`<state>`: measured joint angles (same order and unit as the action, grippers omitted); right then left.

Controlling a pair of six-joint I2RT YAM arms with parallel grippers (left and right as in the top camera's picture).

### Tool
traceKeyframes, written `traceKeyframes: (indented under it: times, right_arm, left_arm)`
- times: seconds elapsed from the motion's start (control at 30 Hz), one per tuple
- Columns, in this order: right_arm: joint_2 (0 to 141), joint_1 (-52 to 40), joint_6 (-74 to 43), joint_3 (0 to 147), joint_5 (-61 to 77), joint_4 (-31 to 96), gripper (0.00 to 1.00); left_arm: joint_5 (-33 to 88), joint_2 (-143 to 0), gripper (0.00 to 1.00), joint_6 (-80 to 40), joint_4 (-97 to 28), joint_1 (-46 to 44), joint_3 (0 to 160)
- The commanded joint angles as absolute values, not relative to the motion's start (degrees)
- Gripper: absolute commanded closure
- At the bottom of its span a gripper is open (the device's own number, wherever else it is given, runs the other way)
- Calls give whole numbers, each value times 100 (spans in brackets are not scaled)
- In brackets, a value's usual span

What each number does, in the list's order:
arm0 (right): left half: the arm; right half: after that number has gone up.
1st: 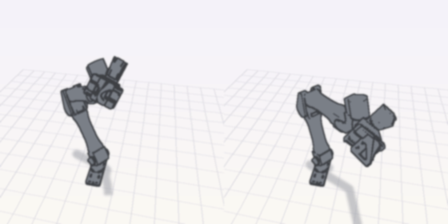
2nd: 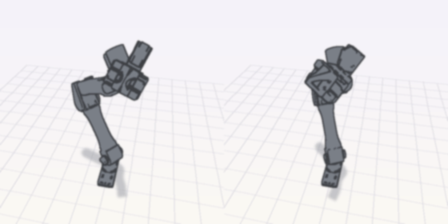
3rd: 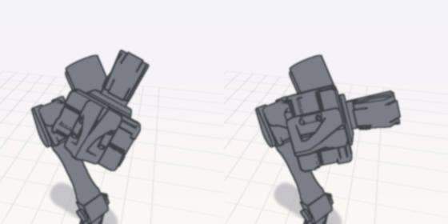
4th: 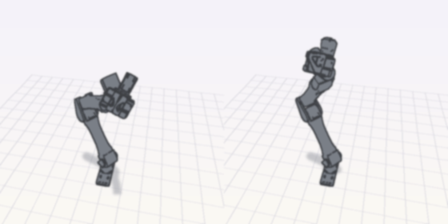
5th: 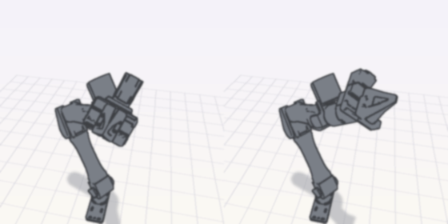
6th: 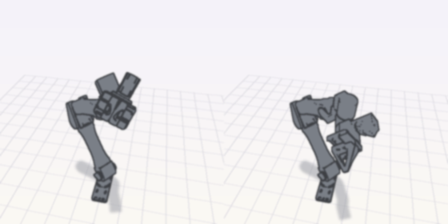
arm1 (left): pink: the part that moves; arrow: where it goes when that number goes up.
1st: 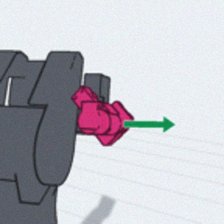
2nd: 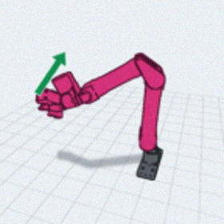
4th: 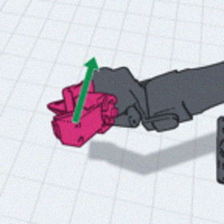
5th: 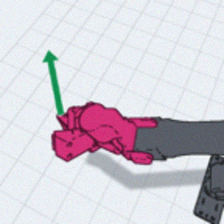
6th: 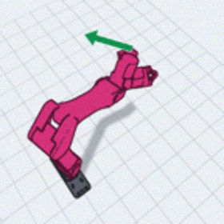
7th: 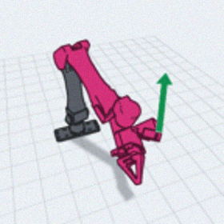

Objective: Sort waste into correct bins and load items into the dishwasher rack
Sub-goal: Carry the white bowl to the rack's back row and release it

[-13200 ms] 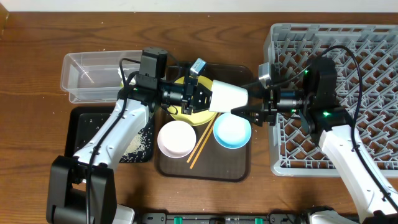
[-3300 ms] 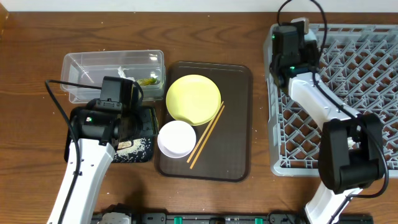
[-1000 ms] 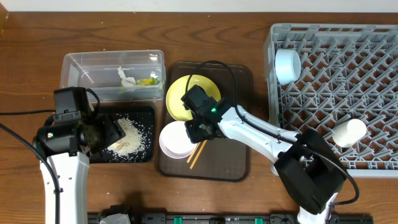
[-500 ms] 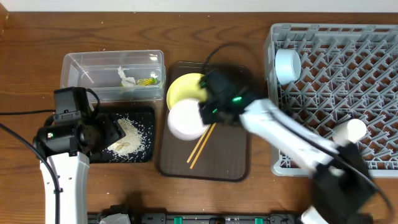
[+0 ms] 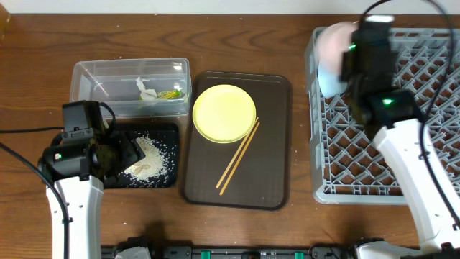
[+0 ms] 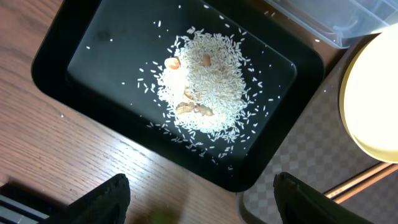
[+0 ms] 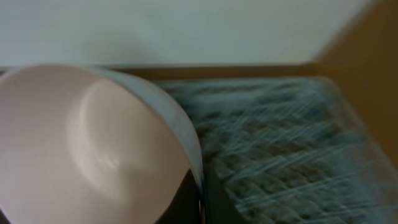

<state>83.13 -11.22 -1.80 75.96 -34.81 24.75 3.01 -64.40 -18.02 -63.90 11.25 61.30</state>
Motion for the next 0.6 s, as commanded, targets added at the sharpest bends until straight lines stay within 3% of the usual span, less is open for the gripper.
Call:
traceKeyframes:
  times: [0.0, 0.27, 0.57]
  right_arm:
    - [8414, -683, 1251, 7649, -4698, 2045, 99]
    - [9164, -23, 2512, 7649, -5411, 768, 99]
    - [10121, 113, 2735, 7649, -5704, -349, 99]
  left_arm:
    - [252, -6429, 23, -1831, -6399, 1155, 6097]
    - [255, -6429, 23, -1831, -6401, 1155, 6097]
    - [255, -6429, 23, -1831, -6405, 1155, 6097]
